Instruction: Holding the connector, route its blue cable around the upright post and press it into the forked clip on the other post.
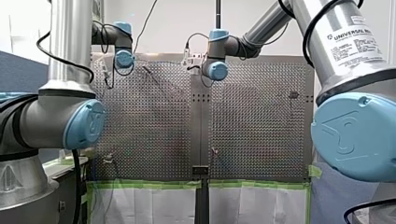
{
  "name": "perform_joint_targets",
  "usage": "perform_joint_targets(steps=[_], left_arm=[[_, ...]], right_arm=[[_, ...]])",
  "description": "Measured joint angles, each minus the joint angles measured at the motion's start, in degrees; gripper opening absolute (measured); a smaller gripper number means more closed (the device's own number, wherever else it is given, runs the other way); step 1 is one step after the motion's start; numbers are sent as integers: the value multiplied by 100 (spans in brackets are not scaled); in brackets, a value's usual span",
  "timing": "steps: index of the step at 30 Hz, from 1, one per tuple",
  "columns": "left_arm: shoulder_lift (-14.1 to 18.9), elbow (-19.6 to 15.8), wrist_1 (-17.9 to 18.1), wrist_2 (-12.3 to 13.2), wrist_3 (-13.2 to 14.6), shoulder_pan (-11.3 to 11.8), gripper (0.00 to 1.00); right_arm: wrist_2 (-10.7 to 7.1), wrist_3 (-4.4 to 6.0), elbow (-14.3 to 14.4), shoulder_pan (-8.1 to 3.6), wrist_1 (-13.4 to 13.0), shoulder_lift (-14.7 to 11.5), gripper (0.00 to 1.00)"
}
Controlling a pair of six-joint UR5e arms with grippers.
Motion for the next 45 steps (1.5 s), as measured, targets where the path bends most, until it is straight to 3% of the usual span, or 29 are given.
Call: perform_joint_targets(steps=[6,21,36,40,41,42,44,45], left_arm=[[-79,25,49,341,-69,190,1],[-404,121,70,1144,-187,206,1],[-766,123,103,1357,-226,125,4],[-775,123,93,1367,-244,104,7],[-784,123,90,1369,-253,97,14],[-808,123,82,1375,-262,86,14],[-868,123,64,1392,-266,63,30],[-923,123,45,1401,-262,44,30]], right_arm=[[36,2,-2,-17,-55,20,0],[238,1,-27,-90,-162,398,0],[358,-3,-25,-179,-183,693,0],[361,-3,-24,-185,-168,853,0],[362,-2,-23,-186,-163,897,0],[363,-1,-22,-186,-160,929,0],[377,7,-21,-190,-154,997,0],[386,11,-22,-193,-151,1022,0]])
